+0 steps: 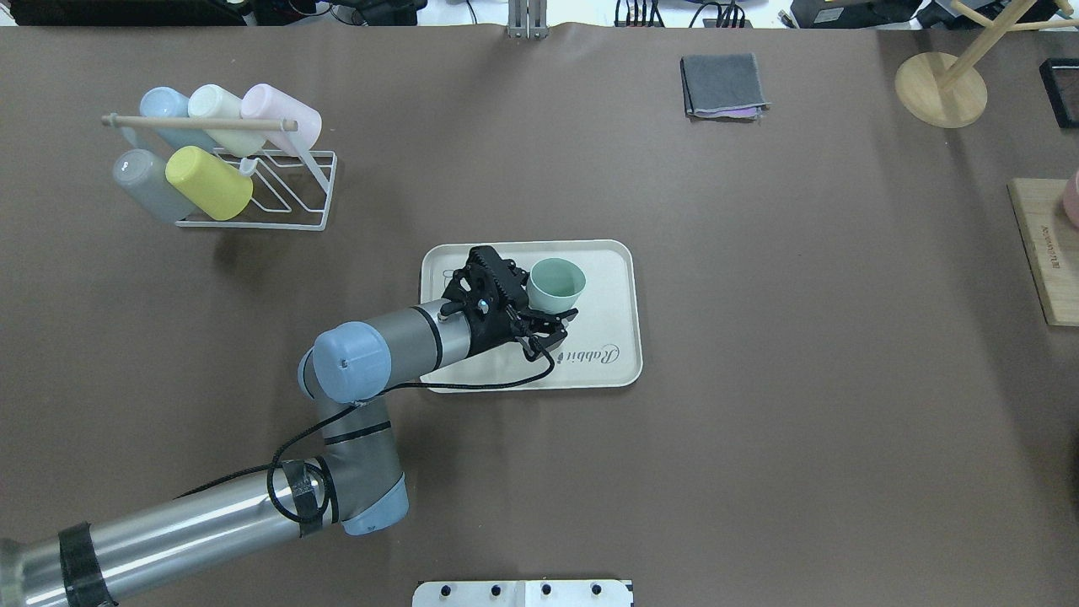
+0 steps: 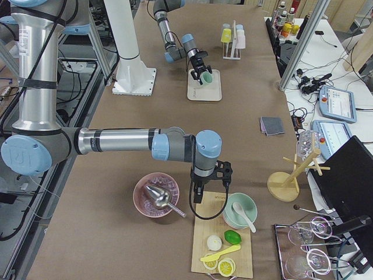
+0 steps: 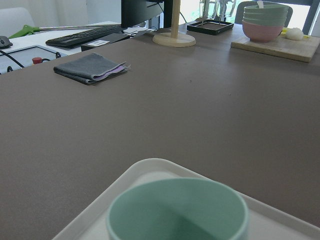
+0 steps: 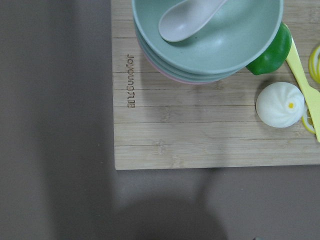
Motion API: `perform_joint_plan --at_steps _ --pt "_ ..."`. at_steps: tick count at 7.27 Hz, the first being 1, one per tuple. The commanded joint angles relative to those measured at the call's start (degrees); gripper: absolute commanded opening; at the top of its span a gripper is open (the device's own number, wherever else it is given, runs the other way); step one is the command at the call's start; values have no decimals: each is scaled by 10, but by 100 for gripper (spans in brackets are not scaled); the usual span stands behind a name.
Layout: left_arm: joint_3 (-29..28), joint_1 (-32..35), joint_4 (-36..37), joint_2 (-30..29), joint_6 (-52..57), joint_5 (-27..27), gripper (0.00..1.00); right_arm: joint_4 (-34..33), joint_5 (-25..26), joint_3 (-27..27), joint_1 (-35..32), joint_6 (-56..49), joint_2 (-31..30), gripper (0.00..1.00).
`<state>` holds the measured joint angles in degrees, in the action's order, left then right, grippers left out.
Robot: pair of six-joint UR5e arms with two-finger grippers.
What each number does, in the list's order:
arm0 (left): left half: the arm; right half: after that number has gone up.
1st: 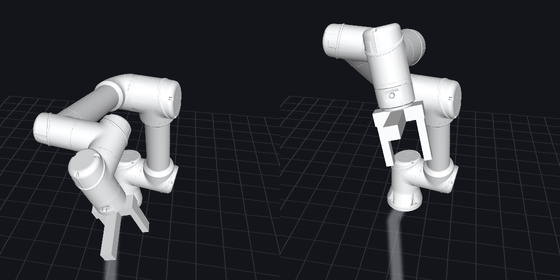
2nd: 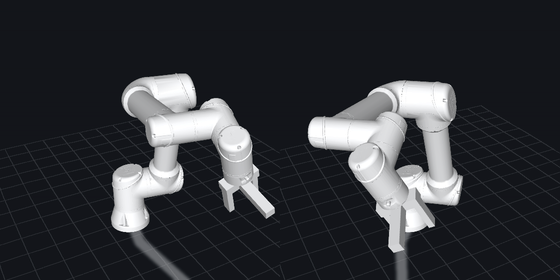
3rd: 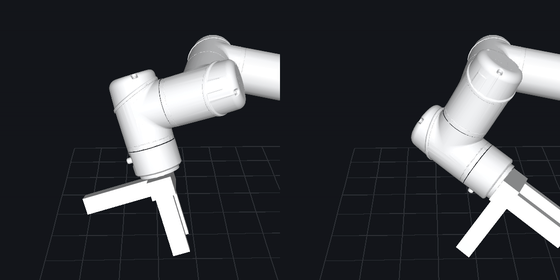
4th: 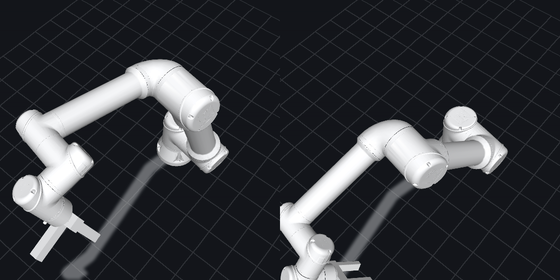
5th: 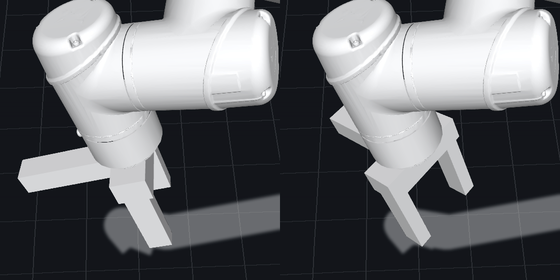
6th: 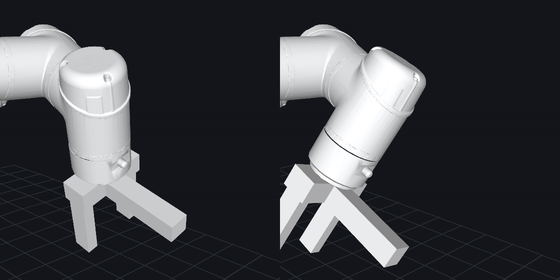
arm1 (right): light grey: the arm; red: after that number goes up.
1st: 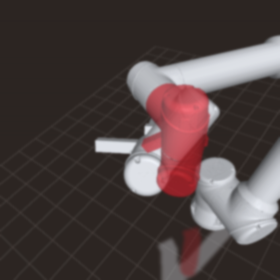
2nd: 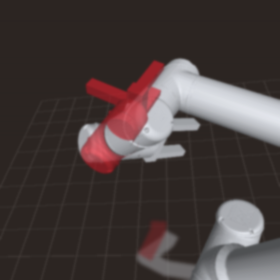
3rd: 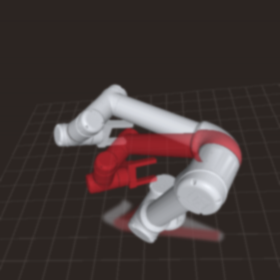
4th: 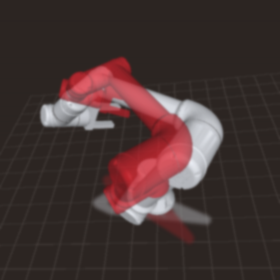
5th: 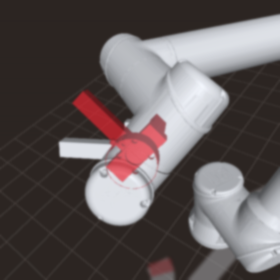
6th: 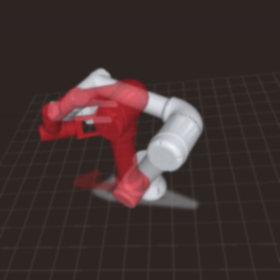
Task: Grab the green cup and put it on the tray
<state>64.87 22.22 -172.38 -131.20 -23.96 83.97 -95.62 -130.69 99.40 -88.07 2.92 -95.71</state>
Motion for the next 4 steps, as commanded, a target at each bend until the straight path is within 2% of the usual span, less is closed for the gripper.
perform_joint_plan --at_steps 1,2,3,4 --pt "0 0 0 0 1 1 54 0 0 0 0 0 0 100" --pt "1 0 1 -2 7 -3 72 0 0 0 0 0 0 100" --pt "1 0 1 -3 8 -4 83 0 0 0 0 1 0 100" --pt "0 0 1 -3 8 -7 89 0 0 0 0 0 0 100"
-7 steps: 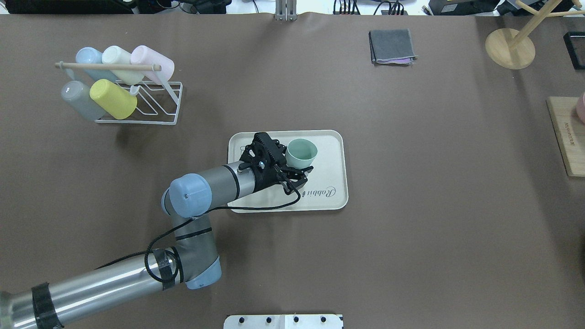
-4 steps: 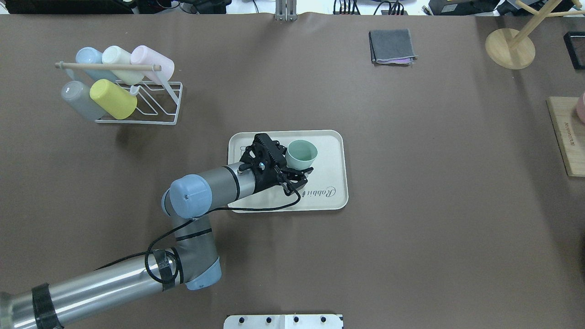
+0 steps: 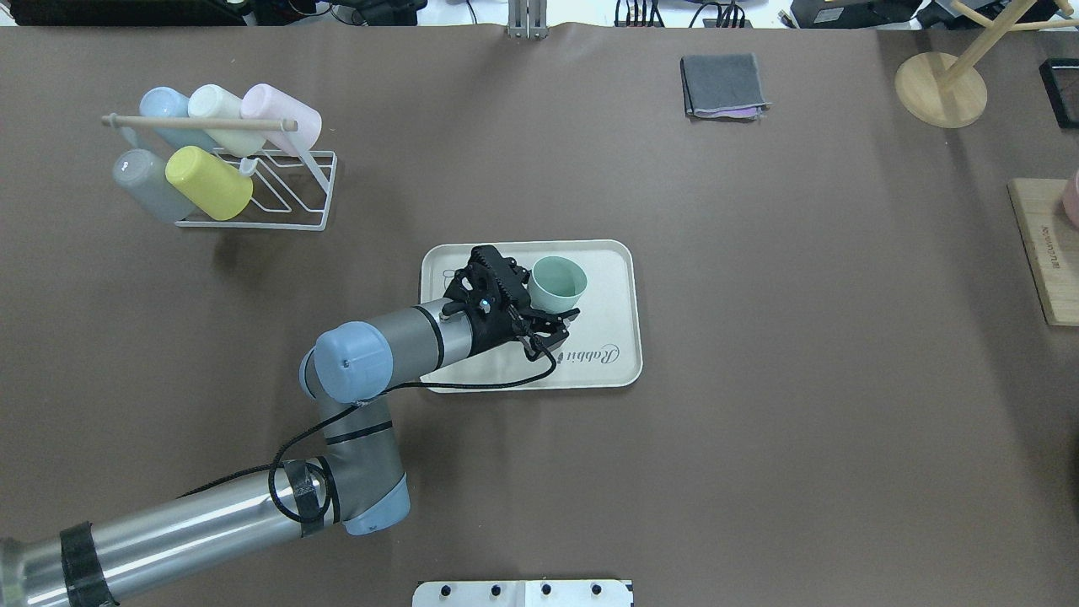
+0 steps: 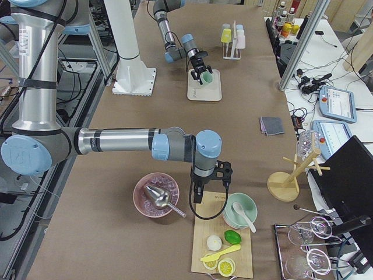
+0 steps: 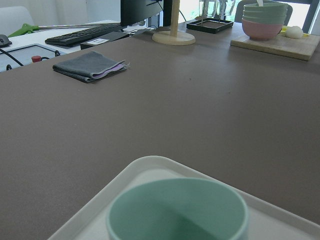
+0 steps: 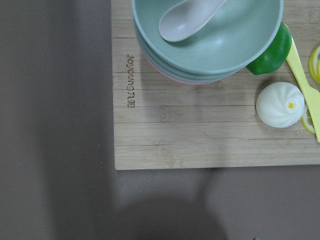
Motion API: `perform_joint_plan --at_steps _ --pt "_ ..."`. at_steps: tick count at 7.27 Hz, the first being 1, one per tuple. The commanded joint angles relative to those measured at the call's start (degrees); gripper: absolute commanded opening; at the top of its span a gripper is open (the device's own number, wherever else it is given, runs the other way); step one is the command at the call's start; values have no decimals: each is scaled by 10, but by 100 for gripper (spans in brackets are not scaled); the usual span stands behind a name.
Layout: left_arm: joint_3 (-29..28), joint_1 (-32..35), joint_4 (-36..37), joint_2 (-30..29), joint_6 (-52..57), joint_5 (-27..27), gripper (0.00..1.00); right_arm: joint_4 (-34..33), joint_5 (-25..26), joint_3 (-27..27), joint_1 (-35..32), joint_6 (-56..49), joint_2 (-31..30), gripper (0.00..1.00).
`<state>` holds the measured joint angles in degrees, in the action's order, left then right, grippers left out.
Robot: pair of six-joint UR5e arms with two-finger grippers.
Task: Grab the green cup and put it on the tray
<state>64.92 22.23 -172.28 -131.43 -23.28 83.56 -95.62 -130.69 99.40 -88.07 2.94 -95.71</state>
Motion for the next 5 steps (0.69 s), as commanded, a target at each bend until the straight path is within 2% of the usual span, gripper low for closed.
perform_joint_plan --at_steps 1,3,5 --pt "-1 0 0 -1 2 -3 91 0 0 0 0 0 0 100" --pt "3 0 -1 -1 3 -9 97 0 0 0 0 1 0 100" --pt "7 1 -2 -1 38 -8 98 0 0 0 0 1 1 100"
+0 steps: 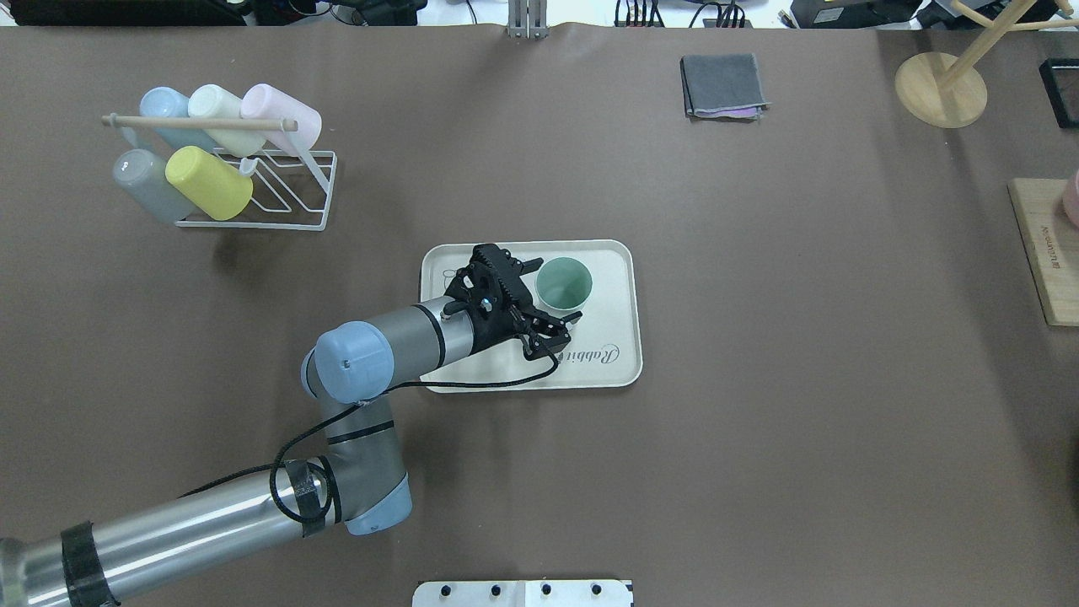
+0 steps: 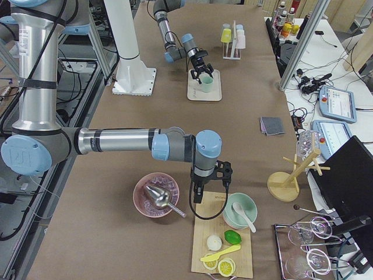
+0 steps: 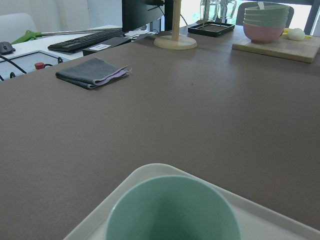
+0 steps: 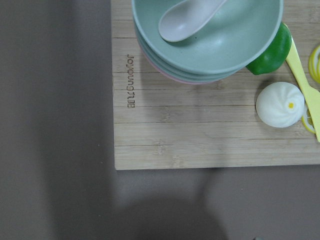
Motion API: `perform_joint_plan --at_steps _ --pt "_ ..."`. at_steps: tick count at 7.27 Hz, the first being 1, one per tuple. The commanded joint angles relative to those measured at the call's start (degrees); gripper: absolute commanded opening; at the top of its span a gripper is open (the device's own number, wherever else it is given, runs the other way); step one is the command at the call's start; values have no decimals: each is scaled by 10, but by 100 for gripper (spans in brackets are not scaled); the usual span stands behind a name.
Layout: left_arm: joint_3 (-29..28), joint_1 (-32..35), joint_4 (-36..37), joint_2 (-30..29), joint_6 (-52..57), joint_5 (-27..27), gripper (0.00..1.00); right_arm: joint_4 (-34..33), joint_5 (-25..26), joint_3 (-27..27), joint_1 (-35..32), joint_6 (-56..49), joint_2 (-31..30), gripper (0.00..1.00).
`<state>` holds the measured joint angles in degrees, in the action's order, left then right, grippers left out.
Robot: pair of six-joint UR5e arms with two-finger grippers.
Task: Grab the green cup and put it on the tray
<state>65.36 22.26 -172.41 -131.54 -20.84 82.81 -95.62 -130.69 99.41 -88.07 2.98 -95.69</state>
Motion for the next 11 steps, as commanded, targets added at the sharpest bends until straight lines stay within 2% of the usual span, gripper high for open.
perform_joint_plan --at_steps 1,4,5,6,7,8,9,10,11 --pt "20 1 1 -1 13 2 98 0 0 -1 0 -1 1 100" --pt "70 3 10 -9 6 1 98 0 0 0 0 0 1 100" --pt "75 11 32 -11 10 -1 98 0 0 0 0 0 1 100" --pt "105 32 83 -11 13 -3 98 0 0 0 0 1 1 100" --pt "146 42 121 -6 12 -35 98 0 0 0 0 1 1 100" --pt "148 50 124 -26 13 -121 98 0 0 0 0 -1 1 100" --pt "149 50 145 -43 13 -128 98 0 0 0 0 1 1 100" --pt "175 57 186 -40 13 -157 98 0 0 0 0 1 1 100" --pt "211 63 283 -37 13 -218 98 0 0 0 0 1 0 100"
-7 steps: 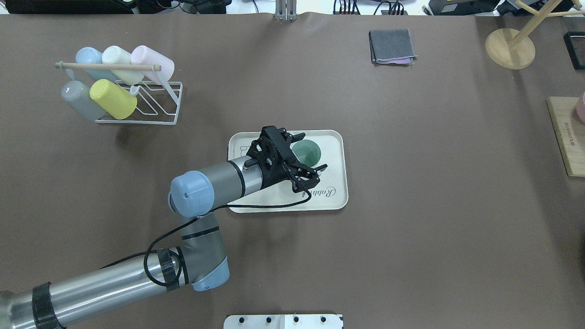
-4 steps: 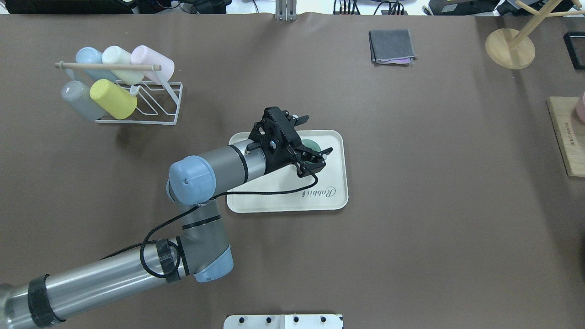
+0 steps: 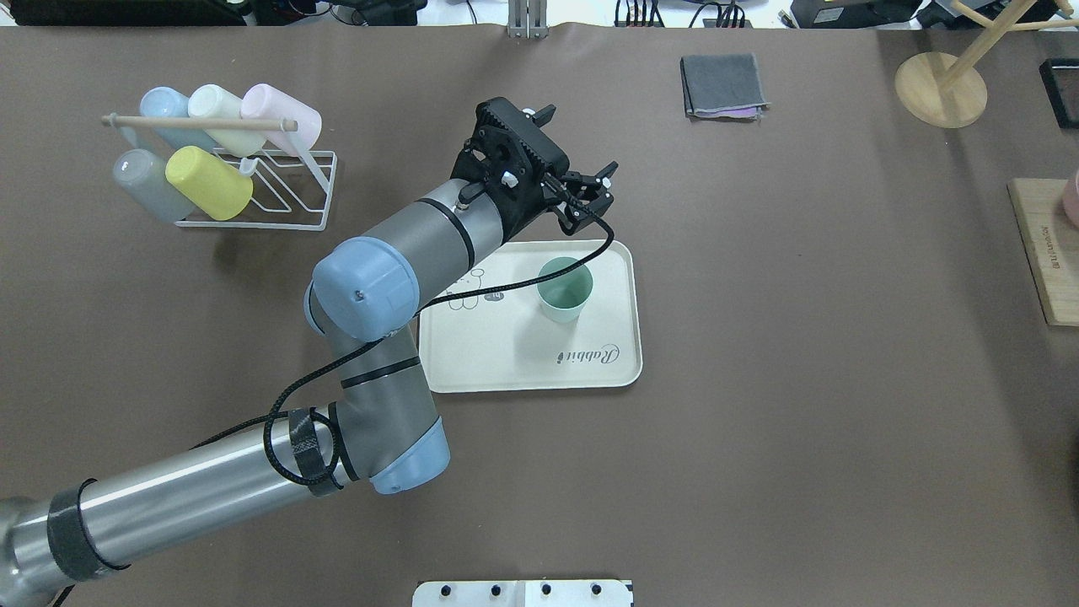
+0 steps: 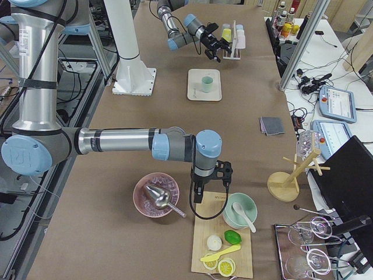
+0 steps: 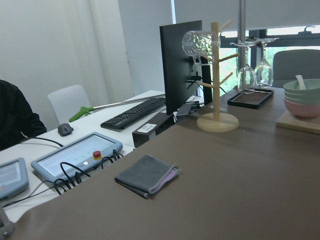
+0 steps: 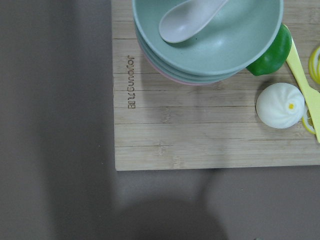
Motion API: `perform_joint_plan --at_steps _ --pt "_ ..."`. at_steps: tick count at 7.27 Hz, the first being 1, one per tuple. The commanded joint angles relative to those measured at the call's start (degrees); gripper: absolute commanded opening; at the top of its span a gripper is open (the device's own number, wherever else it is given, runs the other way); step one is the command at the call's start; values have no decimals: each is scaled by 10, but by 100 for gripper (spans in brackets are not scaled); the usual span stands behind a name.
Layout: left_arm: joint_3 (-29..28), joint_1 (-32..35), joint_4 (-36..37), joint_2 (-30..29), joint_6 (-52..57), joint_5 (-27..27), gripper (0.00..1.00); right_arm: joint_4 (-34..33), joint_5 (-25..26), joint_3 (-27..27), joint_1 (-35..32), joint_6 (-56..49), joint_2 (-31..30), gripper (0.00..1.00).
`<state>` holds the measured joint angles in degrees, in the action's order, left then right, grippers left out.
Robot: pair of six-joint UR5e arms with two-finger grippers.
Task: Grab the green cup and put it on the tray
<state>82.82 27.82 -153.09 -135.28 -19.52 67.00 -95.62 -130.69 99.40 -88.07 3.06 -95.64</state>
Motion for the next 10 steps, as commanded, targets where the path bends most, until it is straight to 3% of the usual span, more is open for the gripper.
perform_joint_plan --at_steps 1,2,4,5,7,10 --pt "84 9 204 0 -2 -135 98 0 0 0 0 0 -1 100" --pt "94 40 263 -1 -8 -157 98 0 0 0 0 0 -1 100" --pt "97 146 263 58 -13 -139 98 0 0 -1 0 0 -1 100" --pt "103 203 304 70 -79 -57 98 0 1 -1 0 0 -1 100" --pt "77 373 367 114 -93 210 98 0 1 -2 0 0 -1 100" --pt "46 493 419 188 -92 415 98 0 1 -2 0 0 -1 100"
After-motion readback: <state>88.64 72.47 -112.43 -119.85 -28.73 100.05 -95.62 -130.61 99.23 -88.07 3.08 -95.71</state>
